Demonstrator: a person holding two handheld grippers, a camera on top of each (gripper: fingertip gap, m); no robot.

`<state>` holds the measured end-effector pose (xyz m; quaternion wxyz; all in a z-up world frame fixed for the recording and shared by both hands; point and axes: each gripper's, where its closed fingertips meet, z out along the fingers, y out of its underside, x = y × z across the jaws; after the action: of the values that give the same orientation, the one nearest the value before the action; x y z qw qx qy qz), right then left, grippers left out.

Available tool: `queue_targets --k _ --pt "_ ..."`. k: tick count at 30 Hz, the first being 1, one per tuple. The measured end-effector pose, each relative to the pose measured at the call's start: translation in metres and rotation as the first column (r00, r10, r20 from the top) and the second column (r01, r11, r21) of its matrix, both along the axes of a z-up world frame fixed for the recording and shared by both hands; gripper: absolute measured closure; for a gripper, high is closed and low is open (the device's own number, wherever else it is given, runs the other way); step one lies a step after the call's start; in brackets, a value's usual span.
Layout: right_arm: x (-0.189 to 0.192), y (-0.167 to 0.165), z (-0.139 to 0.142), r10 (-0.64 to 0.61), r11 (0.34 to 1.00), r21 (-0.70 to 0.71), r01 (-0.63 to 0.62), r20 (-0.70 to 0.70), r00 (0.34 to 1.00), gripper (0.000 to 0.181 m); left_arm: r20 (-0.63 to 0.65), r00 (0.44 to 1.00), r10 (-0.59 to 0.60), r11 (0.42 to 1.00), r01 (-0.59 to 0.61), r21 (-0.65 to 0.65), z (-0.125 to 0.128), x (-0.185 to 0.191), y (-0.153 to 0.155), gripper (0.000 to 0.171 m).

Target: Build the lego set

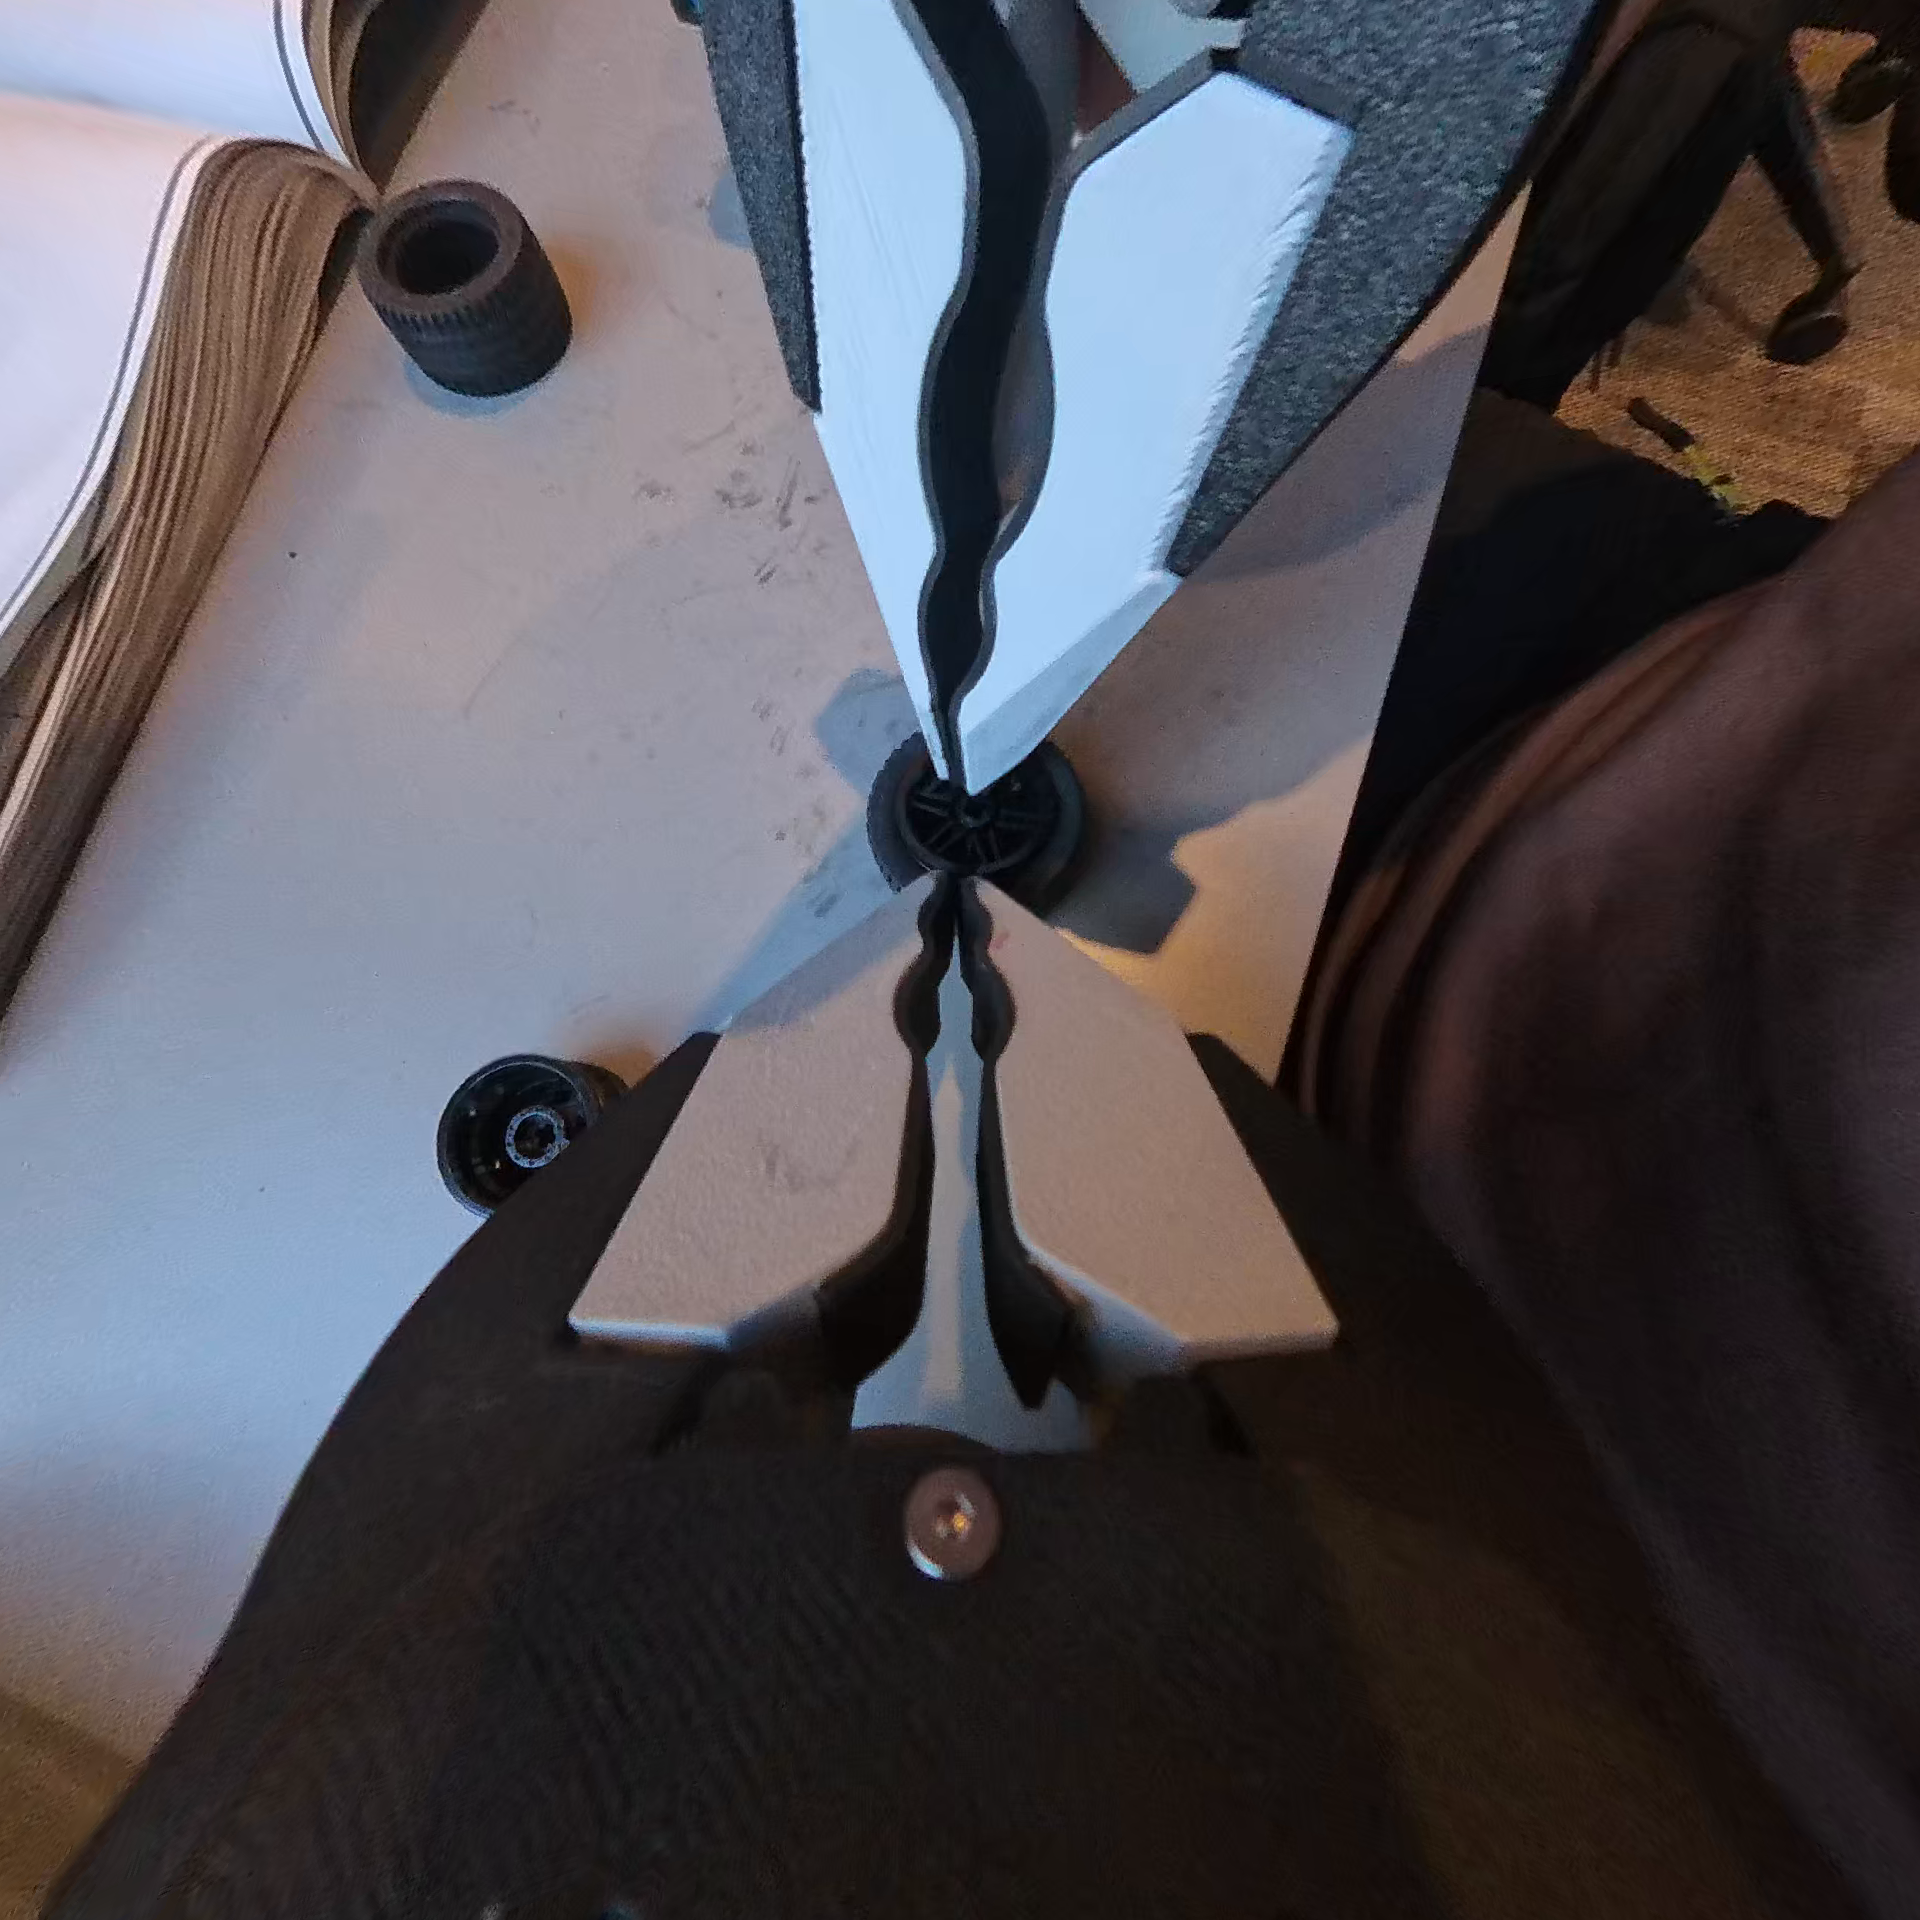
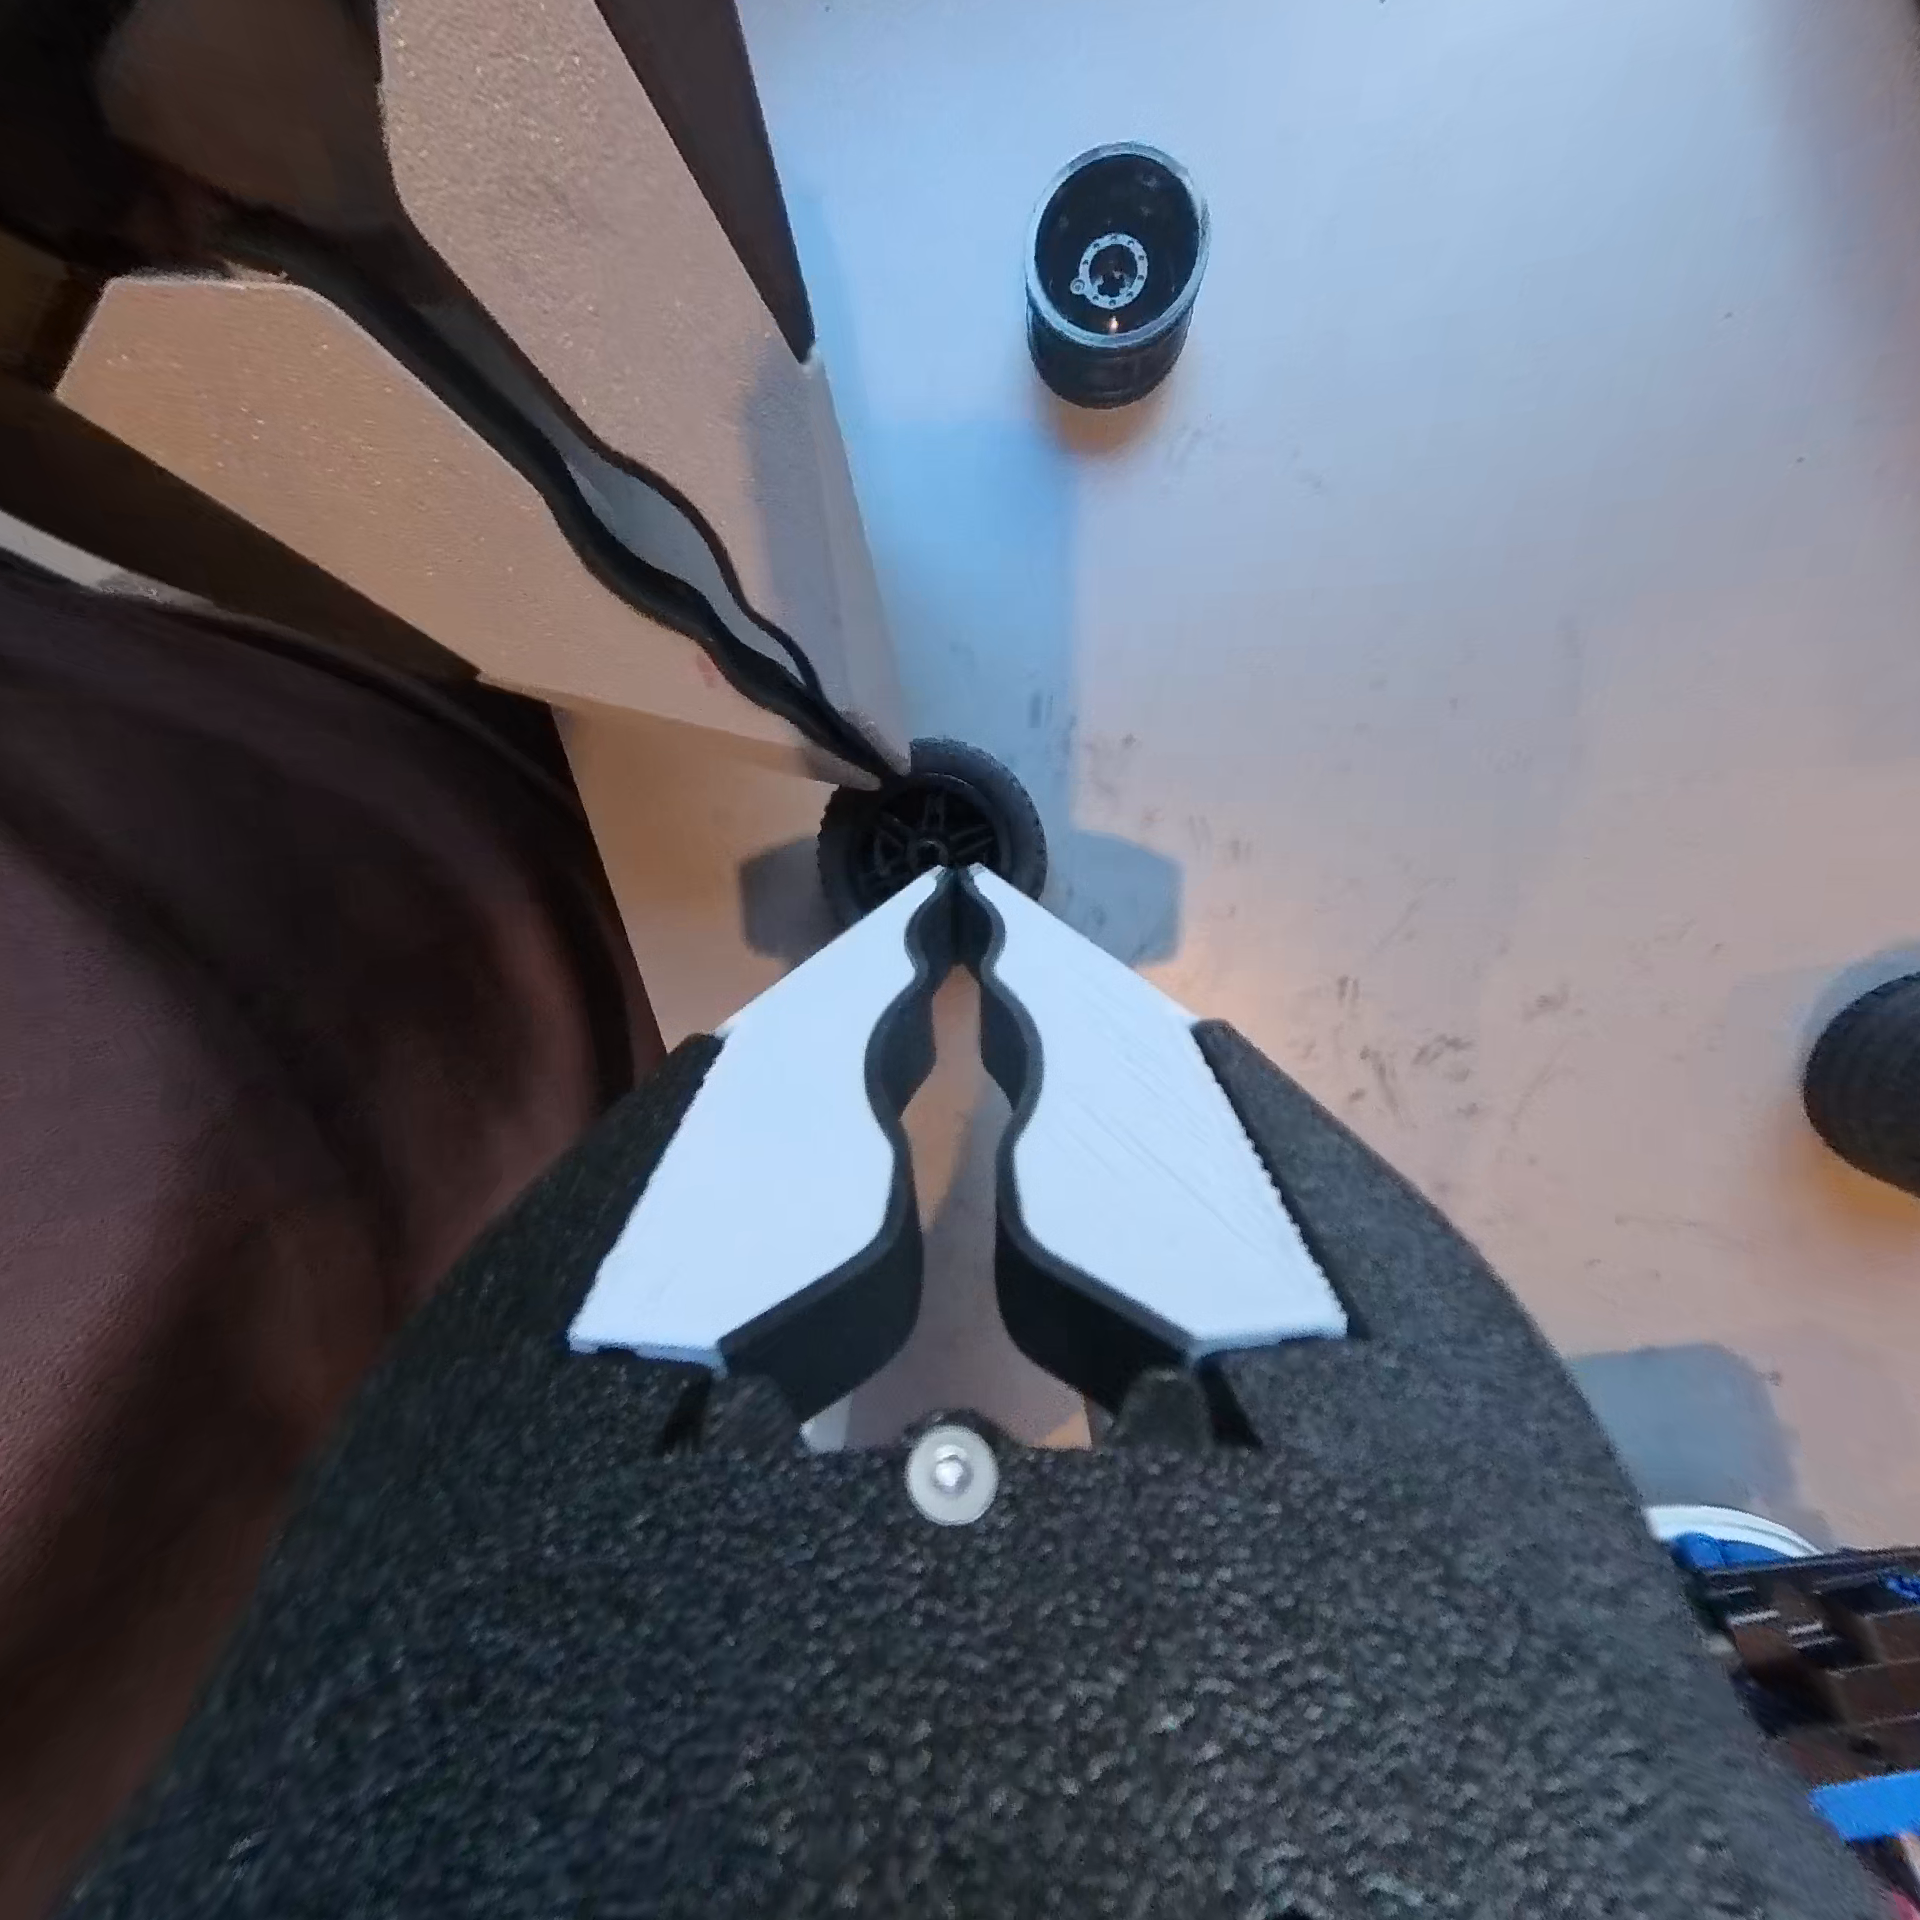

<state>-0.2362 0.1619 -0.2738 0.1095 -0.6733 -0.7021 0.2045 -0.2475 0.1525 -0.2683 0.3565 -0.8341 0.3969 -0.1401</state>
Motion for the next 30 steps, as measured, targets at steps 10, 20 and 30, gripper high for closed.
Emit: queue_targets --k 10,20,30 --pt "-0.001 0.0 0.001 -0.03 1.0 -0.004 0.03 -0.083 0.996 0.181 -0.154 0.988 -0.024 1.0 0.027 0.013 -0.003 -0.001 -0.001 0.171" --pt "-0.001 0.0 0.001 -0.005 1.0 0.02 0.009 -0.172 0.985 0.181 -0.153 0.988 0.021 1.0 -0.022 -0.002 -0.003 -0.001 0.0 0.171" --pt "0.012 -0.002 0.014 -0.123 0.971 -0.233 0.052 -0.299 0.946 0.181 -0.038 0.994 0.103 0.991 -0.1 0.086 -0.004 -0.01 -0.007 0.134"
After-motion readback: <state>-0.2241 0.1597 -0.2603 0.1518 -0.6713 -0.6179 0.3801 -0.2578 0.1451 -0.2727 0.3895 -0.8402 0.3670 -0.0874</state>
